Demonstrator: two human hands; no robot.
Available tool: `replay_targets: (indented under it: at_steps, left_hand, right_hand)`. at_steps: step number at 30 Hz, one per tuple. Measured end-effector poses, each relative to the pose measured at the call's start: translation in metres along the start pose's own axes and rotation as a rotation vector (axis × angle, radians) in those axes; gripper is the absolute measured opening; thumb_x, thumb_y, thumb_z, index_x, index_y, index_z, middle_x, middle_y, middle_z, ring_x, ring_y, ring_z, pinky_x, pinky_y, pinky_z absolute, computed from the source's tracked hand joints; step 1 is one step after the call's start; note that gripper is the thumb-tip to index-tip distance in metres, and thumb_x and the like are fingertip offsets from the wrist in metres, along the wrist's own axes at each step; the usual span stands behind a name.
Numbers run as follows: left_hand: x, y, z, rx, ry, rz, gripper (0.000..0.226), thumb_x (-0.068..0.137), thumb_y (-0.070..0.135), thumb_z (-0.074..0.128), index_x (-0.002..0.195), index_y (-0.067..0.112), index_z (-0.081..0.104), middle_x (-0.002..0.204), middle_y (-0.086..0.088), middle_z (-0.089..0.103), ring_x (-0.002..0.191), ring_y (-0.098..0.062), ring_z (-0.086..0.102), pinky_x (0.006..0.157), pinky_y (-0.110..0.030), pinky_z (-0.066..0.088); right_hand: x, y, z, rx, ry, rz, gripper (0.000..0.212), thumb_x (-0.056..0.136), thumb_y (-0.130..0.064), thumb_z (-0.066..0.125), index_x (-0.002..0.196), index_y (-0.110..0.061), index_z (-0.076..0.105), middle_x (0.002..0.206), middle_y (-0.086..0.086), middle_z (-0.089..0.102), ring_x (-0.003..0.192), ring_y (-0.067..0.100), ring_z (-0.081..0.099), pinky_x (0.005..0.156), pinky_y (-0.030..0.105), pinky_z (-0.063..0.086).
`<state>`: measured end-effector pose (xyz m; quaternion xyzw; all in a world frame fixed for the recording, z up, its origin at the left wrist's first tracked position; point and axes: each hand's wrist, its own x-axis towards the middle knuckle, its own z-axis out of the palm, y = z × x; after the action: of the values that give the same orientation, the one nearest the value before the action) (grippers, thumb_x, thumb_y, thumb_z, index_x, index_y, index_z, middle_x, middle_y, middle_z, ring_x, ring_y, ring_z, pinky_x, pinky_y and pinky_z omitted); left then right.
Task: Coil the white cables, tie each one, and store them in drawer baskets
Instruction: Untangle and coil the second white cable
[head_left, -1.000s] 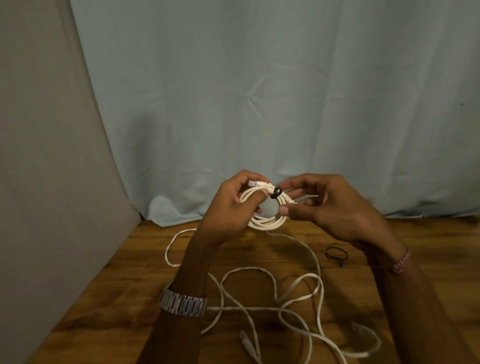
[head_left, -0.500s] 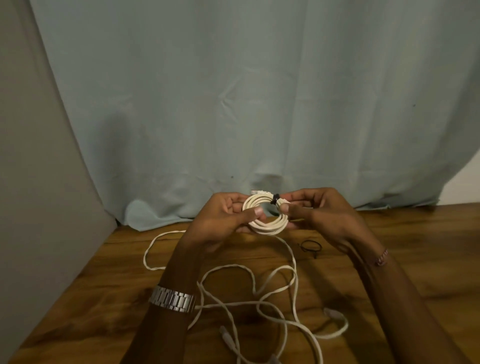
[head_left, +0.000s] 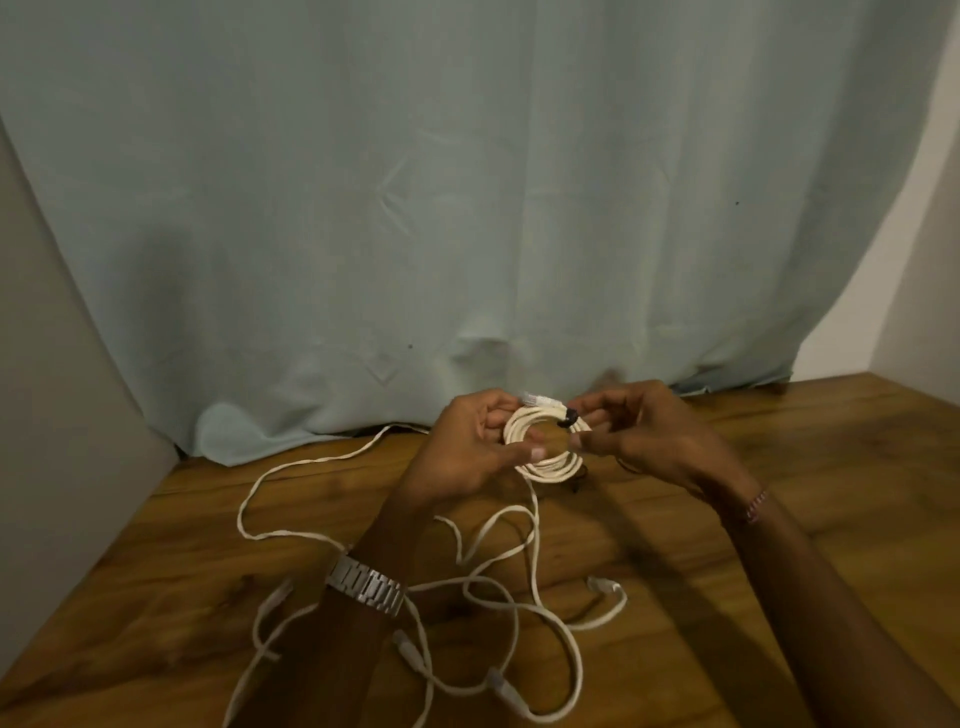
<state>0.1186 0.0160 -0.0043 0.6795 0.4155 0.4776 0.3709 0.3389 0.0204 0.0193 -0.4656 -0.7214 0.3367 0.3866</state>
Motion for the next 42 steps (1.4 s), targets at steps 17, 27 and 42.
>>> replay_targets:
  at_steps: [17, 27, 42]
  left_hand:
    - [0.041, -0.058, 0.063, 0.576, -0.168, 0.143, 0.04, 0.08, 0.006, 0.08, 0.117, 0.021, 0.074, 0.121, 0.001, 0.071, 0.106, -0.009, 0.066, 0.089, -0.021, 0.055]
    - [0.03, -0.05, 0.051, 0.472, -0.101, 0.089, 0.012, 0.083, 0.01, 0.079, 0.095, 0.011, 0.077, 0.078, 0.005, 0.073, 0.063, 0.004, 0.063, 0.063, -0.014, 0.051]
    - [-0.012, -0.031, -0.027, 0.457, -0.347, -0.092, 0.022, 0.1, 0.021, 0.062, 0.085, 0.006, 0.068, 0.067, -0.005, 0.07, 0.058, -0.013, 0.062, 0.061, -0.027, 0.049]
  right_hand:
    - [-0.031, 0.173, -0.028, -0.903, 0.353, -0.229, 0.02, 0.075, -0.028, 0.08, 0.091, -0.022, 0.069, 0.101, 0.001, 0.066, 0.07, 0.028, 0.064, 0.053, 0.029, 0.043]
    - [-0.029, 0.159, -0.012, -0.913, 0.21, -0.185, 0.013, 0.085, -0.026, 0.073, 0.099, -0.026, 0.075, 0.103, 0.0, 0.069, 0.082, 0.026, 0.069, 0.062, 0.029, 0.047]
    - [0.0, 0.053, 0.076, -0.375, -0.186, -0.226, 0.017, 0.083, -0.036, 0.08, 0.093, -0.024, 0.073, 0.074, -0.01, 0.068, 0.064, 0.001, 0.057, 0.062, 0.027, 0.047]
